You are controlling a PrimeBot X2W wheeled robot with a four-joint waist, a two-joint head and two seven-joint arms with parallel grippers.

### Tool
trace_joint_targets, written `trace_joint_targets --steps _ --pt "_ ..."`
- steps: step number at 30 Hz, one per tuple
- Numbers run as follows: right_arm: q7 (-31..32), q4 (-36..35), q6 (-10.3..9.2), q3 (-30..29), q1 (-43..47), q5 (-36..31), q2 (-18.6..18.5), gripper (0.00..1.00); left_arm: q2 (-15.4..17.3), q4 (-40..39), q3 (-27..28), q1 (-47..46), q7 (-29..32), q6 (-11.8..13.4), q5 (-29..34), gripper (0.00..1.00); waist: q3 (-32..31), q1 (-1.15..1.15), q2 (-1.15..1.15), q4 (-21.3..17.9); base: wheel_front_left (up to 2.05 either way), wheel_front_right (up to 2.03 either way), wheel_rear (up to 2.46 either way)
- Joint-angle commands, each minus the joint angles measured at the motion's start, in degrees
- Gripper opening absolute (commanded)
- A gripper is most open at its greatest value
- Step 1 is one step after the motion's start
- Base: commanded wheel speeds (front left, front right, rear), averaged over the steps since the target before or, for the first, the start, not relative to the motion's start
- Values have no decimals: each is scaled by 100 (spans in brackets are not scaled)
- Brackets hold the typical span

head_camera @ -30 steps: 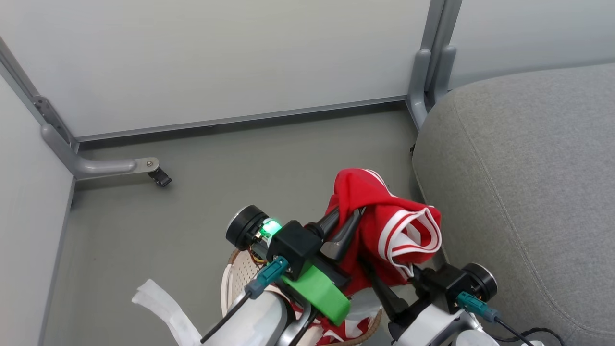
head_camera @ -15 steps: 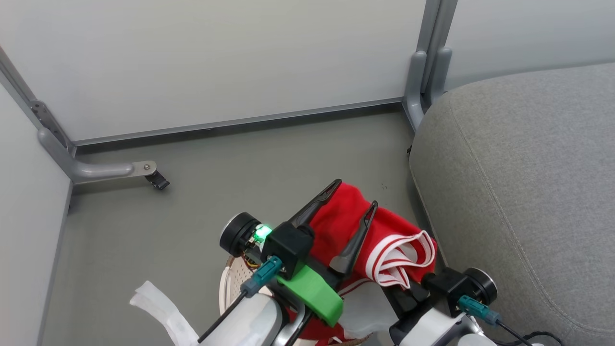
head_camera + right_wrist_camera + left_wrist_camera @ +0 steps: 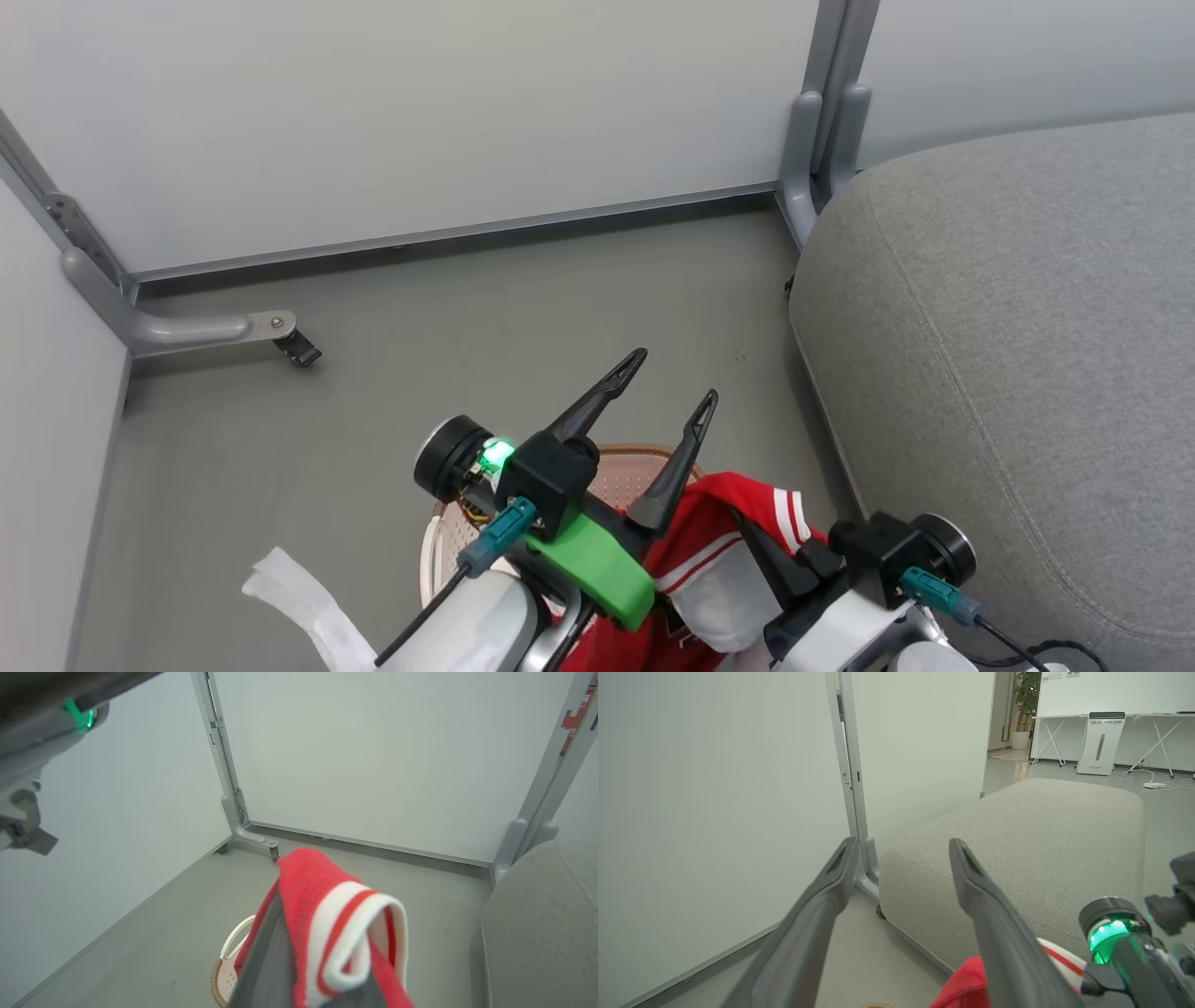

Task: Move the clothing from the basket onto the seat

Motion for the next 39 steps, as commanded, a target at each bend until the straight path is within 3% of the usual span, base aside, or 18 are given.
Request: trace_joint_targets --steps 1,13,25,30,34,39 --pt "-11 -35 -2 -47 6 -26 -8 0 65 22 27 64 -35 49 6 100 8 0 0 -38 0 0 0" --pt "-11 -630 -2 -599 194 -220 79 0 403 190 156 266 -284 399 220 100 335 0 0 -585 0 0 0" --pt "-12 -1592 -2 -1330 -90 -577 163 0 788 -282 565 447 -545 658 362 100 1277 0 0 -1443 0 0 0" --pt "-11 -2001 -3 -1588 -799 -778 -107 0 1017 -508 585 237 -473 634 516 100 1831 0 0 -1684 0 0 0" --pt "-11 -2288 -4 -2153 -1732 -783 -337 0 1145 -697 553 20 -318 571 610 100 2280 0 0 -1736 0 0 0" --pt "-11 -2176 -4 -3066 -3459 -704 -1027 0 1264 -1070 450 -403 2 428 811 100 3079 0 0 -1554 0 0 0"
